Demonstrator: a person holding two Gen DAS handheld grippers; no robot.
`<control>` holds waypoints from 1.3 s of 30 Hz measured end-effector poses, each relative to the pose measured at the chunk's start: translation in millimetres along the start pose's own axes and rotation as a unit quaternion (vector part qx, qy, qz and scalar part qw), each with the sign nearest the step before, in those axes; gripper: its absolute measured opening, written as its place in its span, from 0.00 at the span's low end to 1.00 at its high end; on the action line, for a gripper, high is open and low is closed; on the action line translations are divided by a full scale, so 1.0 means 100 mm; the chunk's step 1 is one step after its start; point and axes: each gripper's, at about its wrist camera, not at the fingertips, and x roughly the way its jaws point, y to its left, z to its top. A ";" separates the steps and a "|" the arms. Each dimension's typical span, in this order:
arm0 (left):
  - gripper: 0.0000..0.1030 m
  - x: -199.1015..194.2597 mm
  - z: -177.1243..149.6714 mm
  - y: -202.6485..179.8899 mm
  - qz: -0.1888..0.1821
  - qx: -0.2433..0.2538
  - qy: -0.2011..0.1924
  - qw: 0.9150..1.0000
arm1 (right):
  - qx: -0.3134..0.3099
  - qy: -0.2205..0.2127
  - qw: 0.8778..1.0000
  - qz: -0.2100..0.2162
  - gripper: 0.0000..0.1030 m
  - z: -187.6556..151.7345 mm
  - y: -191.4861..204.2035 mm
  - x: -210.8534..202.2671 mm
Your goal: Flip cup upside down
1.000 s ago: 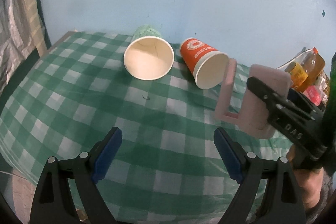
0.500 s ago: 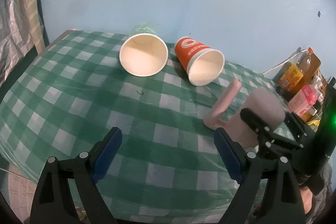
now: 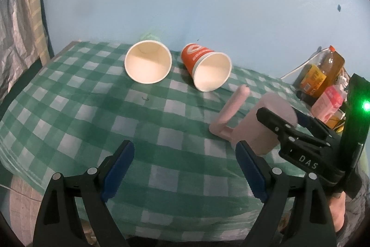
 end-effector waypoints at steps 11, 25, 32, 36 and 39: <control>0.93 -0.36 -0.15 -0.15 0.000 0.027 -0.056 0.998 | 0.030 -0.044 0.998 -0.024 0.81 -0.01 0.00 -0.57; 1.00 -0.85 -0.26 -0.31 -0.006 0.070 -0.158 0.985 | 0.061 -0.083 0.992 -0.071 0.81 -0.24 0.07 -1.08; 1.00 -0.90 -0.27 -0.32 0.003 0.063 -0.169 0.984 | 0.068 -0.081 0.992 -0.072 0.81 -0.28 0.03 -1.09; 1.00 -0.89 -0.27 -0.32 0.010 0.061 -0.160 0.985 | 0.073 -0.078 0.991 -0.075 0.81 -0.31 0.00 -1.10; 1.00 -0.87 -0.27 -0.31 0.017 0.057 -0.156 0.986 | 0.075 -0.077 0.991 -0.076 0.81 -0.31 0.00 -1.10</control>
